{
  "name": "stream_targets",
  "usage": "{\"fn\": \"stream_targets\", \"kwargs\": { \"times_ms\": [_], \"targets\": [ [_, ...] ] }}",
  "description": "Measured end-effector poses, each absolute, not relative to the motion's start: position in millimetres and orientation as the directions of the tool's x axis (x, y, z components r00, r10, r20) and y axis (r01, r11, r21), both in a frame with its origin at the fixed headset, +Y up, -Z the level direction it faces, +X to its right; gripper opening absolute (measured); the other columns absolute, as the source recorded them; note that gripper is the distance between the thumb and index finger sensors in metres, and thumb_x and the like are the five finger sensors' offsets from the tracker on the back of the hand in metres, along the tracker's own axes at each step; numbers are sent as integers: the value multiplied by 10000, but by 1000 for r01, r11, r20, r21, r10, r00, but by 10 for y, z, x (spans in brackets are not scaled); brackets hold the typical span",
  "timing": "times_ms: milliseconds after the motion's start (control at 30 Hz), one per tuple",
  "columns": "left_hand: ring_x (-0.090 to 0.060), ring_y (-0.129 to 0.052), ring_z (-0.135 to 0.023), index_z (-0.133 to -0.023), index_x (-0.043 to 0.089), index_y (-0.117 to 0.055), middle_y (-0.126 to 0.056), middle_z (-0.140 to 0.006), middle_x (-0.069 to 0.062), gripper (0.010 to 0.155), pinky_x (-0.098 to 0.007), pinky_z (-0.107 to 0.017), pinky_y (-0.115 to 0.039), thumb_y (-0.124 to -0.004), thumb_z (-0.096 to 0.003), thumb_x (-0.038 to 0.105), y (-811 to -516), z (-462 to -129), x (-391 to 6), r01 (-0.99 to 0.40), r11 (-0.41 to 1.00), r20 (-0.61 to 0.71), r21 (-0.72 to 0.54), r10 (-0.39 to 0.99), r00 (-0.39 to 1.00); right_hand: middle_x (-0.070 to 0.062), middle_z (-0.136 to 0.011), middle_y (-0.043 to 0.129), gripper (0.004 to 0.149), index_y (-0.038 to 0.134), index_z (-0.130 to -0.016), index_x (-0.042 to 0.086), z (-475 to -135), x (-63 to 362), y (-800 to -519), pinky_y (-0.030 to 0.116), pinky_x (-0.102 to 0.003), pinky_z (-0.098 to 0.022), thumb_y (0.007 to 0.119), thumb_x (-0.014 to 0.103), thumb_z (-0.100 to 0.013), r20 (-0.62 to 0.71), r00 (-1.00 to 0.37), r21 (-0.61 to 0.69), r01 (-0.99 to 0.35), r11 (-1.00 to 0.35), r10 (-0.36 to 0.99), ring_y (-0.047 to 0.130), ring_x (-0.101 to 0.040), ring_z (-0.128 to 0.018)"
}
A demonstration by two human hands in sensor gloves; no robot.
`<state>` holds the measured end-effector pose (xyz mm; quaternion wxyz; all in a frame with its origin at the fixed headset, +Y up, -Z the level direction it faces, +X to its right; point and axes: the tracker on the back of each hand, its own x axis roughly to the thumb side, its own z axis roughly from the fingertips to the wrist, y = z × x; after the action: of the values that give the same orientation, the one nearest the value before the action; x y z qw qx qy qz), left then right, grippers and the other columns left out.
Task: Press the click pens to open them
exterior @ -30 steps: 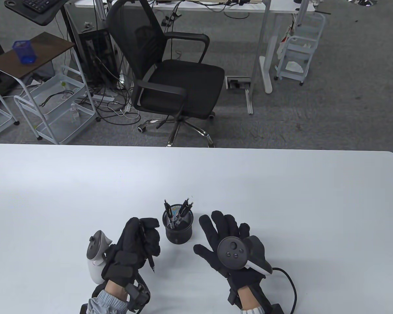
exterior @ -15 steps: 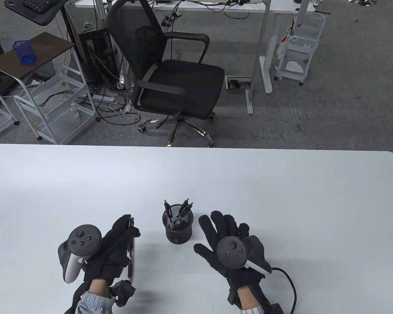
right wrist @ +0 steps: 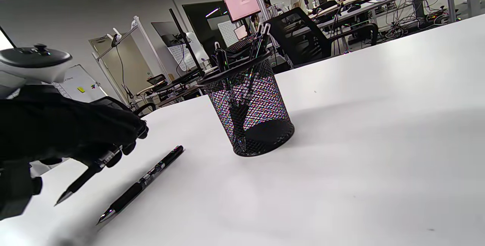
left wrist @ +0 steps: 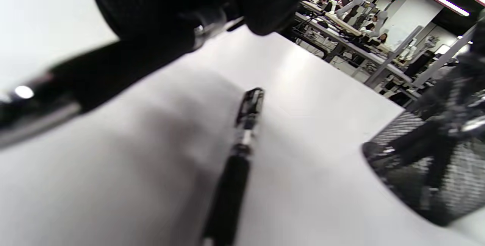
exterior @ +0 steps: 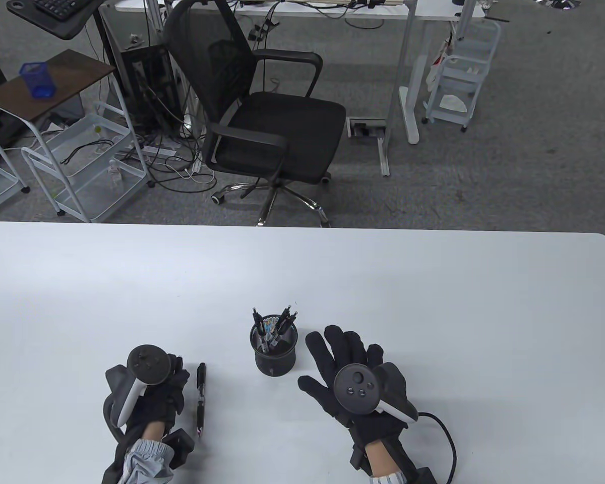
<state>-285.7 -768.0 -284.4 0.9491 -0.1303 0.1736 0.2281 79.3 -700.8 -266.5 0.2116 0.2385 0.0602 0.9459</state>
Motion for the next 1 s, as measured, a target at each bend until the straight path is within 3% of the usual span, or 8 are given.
{"fn": "stream_targets", "kwargs": {
  "times_ms": [300,1000],
  "targets": [
    [-225,-939,-696,-1113,76,-695,-814,-942,-150,525,-306,-499,-939,-802,-670,336,-7944,-2897,-2861,-414,889,-414,-195,308,856,-296,-1250,86,739,200,-1232,158,-2667,798,-7014,72,-843,-627,516,517,-669,423,-798,216,-371,-903,429,140,-642,-1067],
    [-164,-857,-703,-1116,114,-617,-735,-947,-113,561,-256,-520,-900,-808,-665,387,-8012,-2937,-2830,-367,892,-444,-265,225,867,-295,-1250,88,739,212,-1235,152,-2674,790,-7029,71,-843,-626,516,516,-669,418,-805,221,-360,-906,421,142,-642,-1068]
  ]
}}
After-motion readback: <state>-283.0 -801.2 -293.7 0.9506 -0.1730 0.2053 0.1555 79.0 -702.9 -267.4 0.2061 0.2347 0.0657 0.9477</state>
